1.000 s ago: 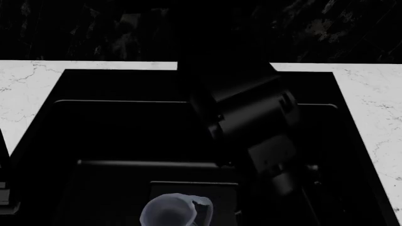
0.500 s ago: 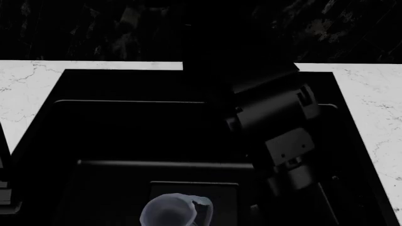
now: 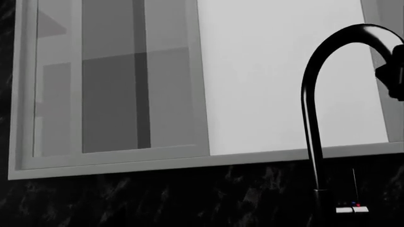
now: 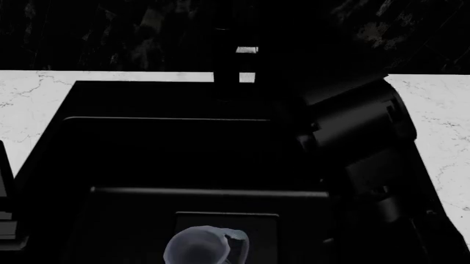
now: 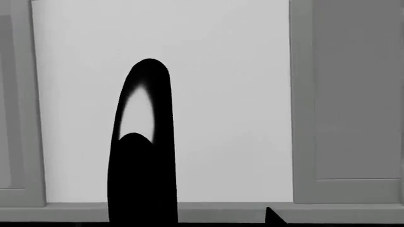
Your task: Turn the sink spout to the right.
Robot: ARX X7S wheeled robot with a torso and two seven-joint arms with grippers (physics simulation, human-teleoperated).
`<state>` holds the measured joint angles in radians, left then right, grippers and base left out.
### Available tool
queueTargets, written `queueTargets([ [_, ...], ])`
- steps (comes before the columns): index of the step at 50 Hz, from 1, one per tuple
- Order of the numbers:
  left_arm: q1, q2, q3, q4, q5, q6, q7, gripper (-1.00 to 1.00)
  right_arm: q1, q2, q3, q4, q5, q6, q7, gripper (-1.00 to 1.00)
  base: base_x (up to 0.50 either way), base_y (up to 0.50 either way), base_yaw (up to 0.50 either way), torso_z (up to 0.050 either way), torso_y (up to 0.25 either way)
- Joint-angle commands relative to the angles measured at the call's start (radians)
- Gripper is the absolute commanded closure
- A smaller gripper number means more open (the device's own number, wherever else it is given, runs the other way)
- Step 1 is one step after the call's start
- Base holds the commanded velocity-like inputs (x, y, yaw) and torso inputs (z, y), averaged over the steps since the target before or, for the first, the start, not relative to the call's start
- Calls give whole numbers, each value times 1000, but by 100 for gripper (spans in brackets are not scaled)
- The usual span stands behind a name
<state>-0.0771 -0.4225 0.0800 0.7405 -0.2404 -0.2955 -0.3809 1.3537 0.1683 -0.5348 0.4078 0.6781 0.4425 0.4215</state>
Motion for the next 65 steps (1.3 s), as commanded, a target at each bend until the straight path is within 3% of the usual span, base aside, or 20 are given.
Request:
queueTargets([
  [1,-2,-4,7,0,3,-2,-2,-100,13,28,5,9,0,12,7,-100,0,0,0,0,0],
  [34,-8,-9,13,-1,-2,-11,-13,-100,1,137,27,-43,10,88,73,-100,0,0,0,0,0],
  [65,-8,-14,28,-8,5,3,-16,-100,20,171,31,22,-2,106,80,-100,0,0,0,0,0],
])
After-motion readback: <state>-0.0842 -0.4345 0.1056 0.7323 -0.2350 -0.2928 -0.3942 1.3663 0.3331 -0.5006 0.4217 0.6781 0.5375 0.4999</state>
